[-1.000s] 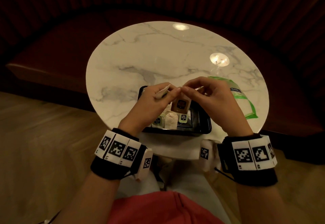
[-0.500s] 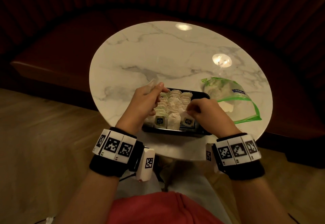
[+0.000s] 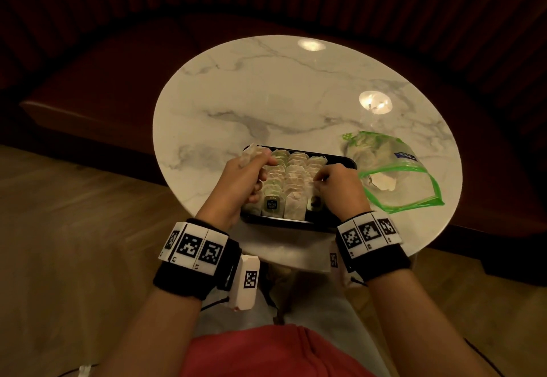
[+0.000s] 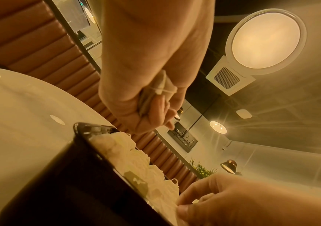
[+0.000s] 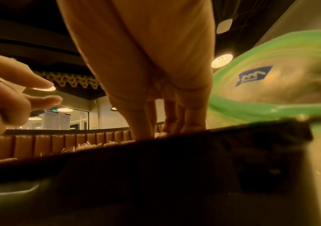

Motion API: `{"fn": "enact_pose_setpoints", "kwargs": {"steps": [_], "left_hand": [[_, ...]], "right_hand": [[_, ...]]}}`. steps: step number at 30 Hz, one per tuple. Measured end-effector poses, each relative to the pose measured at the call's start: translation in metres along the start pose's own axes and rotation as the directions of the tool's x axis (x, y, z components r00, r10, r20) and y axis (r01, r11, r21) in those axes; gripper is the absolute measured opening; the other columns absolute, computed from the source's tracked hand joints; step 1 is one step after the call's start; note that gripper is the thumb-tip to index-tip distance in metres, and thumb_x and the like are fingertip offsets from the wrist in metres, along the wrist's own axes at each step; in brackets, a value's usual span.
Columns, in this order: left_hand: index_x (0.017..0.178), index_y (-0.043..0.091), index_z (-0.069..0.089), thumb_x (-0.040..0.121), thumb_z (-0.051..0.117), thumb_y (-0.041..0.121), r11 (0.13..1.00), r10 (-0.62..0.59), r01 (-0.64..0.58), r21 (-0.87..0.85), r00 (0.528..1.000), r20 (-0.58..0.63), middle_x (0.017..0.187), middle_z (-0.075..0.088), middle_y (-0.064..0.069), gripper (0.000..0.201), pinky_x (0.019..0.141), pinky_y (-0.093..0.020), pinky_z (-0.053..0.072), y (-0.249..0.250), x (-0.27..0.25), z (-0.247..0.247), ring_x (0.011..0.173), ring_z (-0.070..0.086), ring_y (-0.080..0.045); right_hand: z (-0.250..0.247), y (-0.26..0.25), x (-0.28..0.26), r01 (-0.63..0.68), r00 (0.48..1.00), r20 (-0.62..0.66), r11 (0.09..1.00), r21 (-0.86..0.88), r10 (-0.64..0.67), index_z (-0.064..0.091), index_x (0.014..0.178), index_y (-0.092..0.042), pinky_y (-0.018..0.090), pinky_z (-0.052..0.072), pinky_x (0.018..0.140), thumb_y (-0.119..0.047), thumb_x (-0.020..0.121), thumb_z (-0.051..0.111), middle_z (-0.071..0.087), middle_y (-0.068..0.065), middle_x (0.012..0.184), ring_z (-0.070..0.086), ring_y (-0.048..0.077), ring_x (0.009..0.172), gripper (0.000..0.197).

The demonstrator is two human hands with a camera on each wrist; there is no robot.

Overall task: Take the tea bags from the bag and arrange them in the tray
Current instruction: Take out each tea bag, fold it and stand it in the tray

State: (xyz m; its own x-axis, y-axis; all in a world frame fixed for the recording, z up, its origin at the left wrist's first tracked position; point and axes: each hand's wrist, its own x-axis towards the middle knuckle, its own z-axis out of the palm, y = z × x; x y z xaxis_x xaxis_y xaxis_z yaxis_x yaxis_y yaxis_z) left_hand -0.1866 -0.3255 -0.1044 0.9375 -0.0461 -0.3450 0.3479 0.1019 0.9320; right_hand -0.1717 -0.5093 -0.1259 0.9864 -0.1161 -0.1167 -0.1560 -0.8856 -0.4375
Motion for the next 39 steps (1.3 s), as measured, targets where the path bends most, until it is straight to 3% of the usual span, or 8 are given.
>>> {"fn": "enact_pose_setpoints", "kwargs": {"steps": [10,15,21,24,29,33,36,39], "left_hand": [[0.089,0.015,0.068,0.099,0.054,0.028,1.000,-0.024,0.024,-0.010,0.999,-0.024,0.064,0.044,0.004,0.021,0.038,-0.015,0.025,-0.004,0.003,-0.004,0.045,0.034,-0.004],[0.087,0.015,0.068,0.096,0.057,0.026,0.999,-0.041,0.041,0.011,0.999,-0.003,0.065,0.045,0.003,0.018,0.038,-0.017,0.025,-0.006,0.002,0.000,0.045,0.035,-0.004],[0.091,0.013,0.066,0.099,0.054,0.032,0.994,-0.090,0.090,-0.058,0.996,-0.011,0.065,0.044,0.002,0.024,0.039,-0.016,0.023,-0.004,0.002,-0.001,0.048,0.034,-0.006],[0.096,0.013,0.063,0.097,0.052,0.045,0.973,-0.168,0.176,-0.151,0.984,0.060,0.064,0.045,0.003,0.034,0.040,-0.016,0.021,-0.002,0.000,0.001,0.050,0.037,-0.007],[0.095,0.013,0.062,0.095,0.046,0.057,0.948,-0.214,0.243,-0.203,0.965,0.153,0.063,0.048,0.002,0.047,0.036,-0.015,0.025,0.002,-0.003,0.004,0.048,0.040,-0.007],[0.099,0.010,0.061,0.092,0.041,0.065,0.919,-0.246,0.303,-0.252,0.940,0.235,0.062,0.052,-0.001,0.058,0.036,-0.014,0.027,0.004,-0.005,0.004,0.045,0.044,-0.009],[0.101,0.009,0.061,0.092,0.039,0.067,0.890,-0.264,0.350,-0.291,0.918,0.296,0.064,0.054,-0.004,0.062,0.034,-0.013,0.029,0.007,-0.007,0.005,0.044,0.046,-0.011],[0.102,0.009,0.061,0.092,0.038,0.068,0.889,-0.262,0.361,-0.282,0.906,0.332,0.065,0.058,-0.006,0.064,0.035,-0.014,0.030,0.007,-0.008,0.006,0.044,0.048,-0.013]], "right_hand": [[-0.004,0.010,-0.028,-0.043,0.993,0.113,0.998,0.044,0.038,0.051,0.127,-0.004,0.038,0.044,0.088,-0.002,0.093,0.049,0.061,0.020,0.120,0.055,0.034,0.112,0.035],[-0.004,0.008,-0.032,-0.094,0.982,0.174,0.985,0.147,0.068,0.044,0.131,-0.008,0.034,0.045,0.080,0.000,0.092,0.048,0.063,0.020,0.114,0.058,0.031,0.100,0.041],[-0.009,0.013,-0.038,-0.104,0.983,0.168,0.981,0.166,0.076,0.055,0.106,-0.009,0.028,0.040,0.068,0.002,0.089,0.047,0.063,0.011,0.098,0.058,0.023,0.087,0.023],[-0.009,0.011,-0.038,-0.078,0.978,0.202,0.988,0.131,0.050,0.068,0.088,-0.016,0.023,0.044,0.063,0.006,0.085,0.043,0.065,0.010,0.103,0.060,0.022,0.087,0.033],[0.007,0.013,-0.034,-0.074,0.948,0.307,0.996,-0.040,0.083,0.075,0.108,-0.017,0.037,0.046,0.100,-0.001,0.089,0.046,0.057,0.016,0.129,0.054,0.031,0.116,0.037],[0.013,0.017,-0.032,-0.066,0.947,0.310,0.996,-0.059,0.081,0.072,0.115,-0.019,0.041,0.044,0.103,-0.004,0.088,0.047,0.053,0.017,0.132,0.052,0.035,0.118,0.040],[0.008,0.018,-0.034,-0.032,0.960,0.277,0.999,-0.025,0.038,0.075,0.108,-0.018,0.035,0.047,0.096,-0.001,0.087,0.047,0.058,0.015,0.125,0.056,0.030,0.113,0.039],[-0.007,0.009,-0.037,0.091,0.985,0.143,0.994,0.054,-0.098,0.075,0.100,-0.017,0.018,0.038,0.072,-0.002,0.090,0.048,0.061,0.008,0.109,0.057,0.015,0.089,0.032]]}}
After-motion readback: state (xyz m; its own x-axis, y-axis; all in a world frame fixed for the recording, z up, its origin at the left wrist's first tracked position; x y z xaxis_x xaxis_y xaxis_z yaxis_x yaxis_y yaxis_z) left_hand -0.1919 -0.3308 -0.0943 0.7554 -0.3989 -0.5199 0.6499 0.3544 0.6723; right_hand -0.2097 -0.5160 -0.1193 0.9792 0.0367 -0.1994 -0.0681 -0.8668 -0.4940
